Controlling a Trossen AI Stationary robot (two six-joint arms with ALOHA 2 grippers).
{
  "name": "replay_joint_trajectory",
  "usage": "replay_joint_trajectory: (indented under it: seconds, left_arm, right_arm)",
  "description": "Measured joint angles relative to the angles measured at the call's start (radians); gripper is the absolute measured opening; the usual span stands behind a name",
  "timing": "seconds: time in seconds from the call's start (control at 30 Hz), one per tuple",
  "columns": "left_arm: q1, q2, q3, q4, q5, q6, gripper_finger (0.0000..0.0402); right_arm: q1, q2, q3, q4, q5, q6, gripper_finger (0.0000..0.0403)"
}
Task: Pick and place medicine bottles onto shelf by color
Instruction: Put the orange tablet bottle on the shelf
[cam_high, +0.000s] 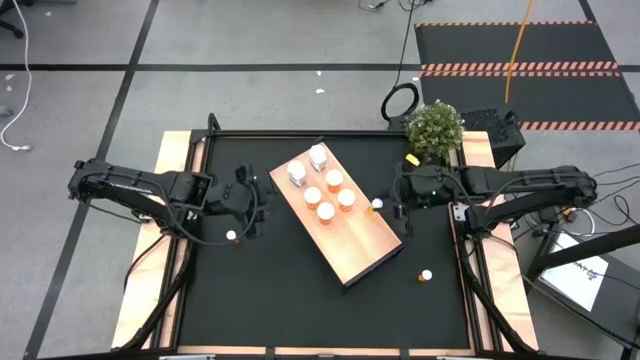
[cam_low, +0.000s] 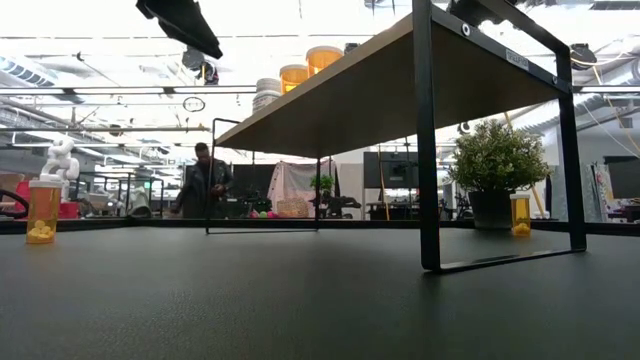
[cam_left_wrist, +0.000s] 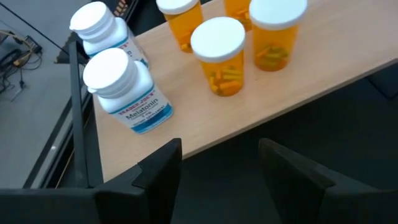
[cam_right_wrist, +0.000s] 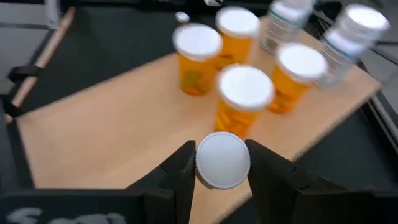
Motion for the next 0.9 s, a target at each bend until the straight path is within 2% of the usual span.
replay_joint_trajectory:
  seconds: [0.2, 0.47, 0.9]
  left_arm:
    - [-0.009, 0.000, 0.000, 0.004, 0.000, -0.009, 0.0216]
    - [-0.010, 0.000, 0.000, 0.007, -0.001, -0.036, 0.0216]
    - [-0.010, 0.000, 0.000, 0.007, -0.001, -0.036, 0.0216]
  right_arm:
    - [0.049, 0.070, 0.000, 0.074, 0.022, -0.013, 0.0125]
    - [0.052, 0.162, 0.000, 0.102, 0.023, -0.014, 0.0125]
    - [0.052, 0.167, 0.000, 0.102, 0.023, -0.018, 0.0125]
